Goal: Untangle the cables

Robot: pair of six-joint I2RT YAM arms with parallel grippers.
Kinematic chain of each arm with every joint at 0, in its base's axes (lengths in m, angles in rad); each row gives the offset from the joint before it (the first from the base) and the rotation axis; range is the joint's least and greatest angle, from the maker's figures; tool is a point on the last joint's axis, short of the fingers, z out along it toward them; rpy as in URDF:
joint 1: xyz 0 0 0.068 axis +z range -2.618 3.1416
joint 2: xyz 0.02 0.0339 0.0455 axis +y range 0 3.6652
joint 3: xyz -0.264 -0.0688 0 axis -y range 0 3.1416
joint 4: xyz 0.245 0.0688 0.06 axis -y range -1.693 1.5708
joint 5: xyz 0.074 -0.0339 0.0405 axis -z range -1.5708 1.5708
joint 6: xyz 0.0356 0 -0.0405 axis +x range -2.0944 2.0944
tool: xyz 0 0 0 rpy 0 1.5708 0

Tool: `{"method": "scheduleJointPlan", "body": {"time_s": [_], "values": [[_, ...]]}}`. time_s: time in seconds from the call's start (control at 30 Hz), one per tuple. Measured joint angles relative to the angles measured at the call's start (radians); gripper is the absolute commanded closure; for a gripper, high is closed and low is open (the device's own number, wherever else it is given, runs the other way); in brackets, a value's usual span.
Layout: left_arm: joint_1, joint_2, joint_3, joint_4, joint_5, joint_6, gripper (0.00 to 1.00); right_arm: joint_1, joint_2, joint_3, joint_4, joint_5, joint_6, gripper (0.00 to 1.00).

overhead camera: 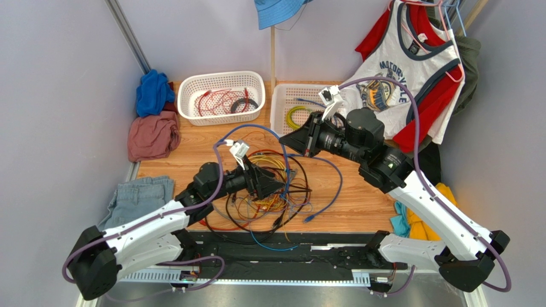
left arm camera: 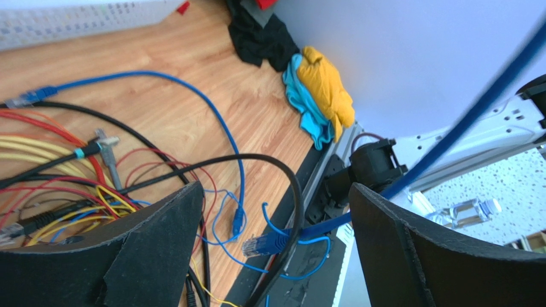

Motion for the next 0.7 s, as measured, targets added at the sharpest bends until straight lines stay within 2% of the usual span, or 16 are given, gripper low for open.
{"method": "scheduleJointPlan", "body": {"time_s": [0.07, 0.13, 0.23, 0.27, 0.3, 0.33, 0.5, 0.7], "values": [[-0.009, 0.045, -0.004, 0.023, 0.011, -0.009, 0.19, 0.008, 0.003, 0.000, 0.000, 0.000, 0.000, 1.00], [-0.018, 0.086, -0.010, 0.048, 0.021, -0.017, 0.30, 0.013, 0.003, 0.000, 0.002, 0.000, 0.000, 1.00], [-0.025, 0.132, -0.017, 0.080, 0.035, -0.028, 0.62, 0.016, 0.003, 0.000, 0.003, 0.000, 0.000, 1.00], [-0.026, 0.144, -0.019, 0.091, 0.040, -0.031, 0.82, 0.017, 0.003, 0.001, 0.003, 0.001, -0.001, 1.00], [-0.026, 0.150, -0.020, 0.100, 0.047, -0.034, 0.93, 0.017, 0.002, 0.001, 0.003, 0.001, -0.002, 1.00], [-0.026, 0.154, -0.023, 0.109, 0.053, -0.031, 1.00, 0.017, 0.002, 0.001, 0.002, 0.001, -0.004, 1.00], [-0.026, 0.085, -0.031, 0.068, 0.005, -0.017, 1.00, 0.017, -0.013, 0.005, -0.006, 0.028, -0.022, 1.00], [-0.025, -0.202, -0.027, -0.224, -0.318, 0.009, 1.00, 0.017, -0.084, 0.004, -0.027, 0.116, -0.057, 1.00]]}}
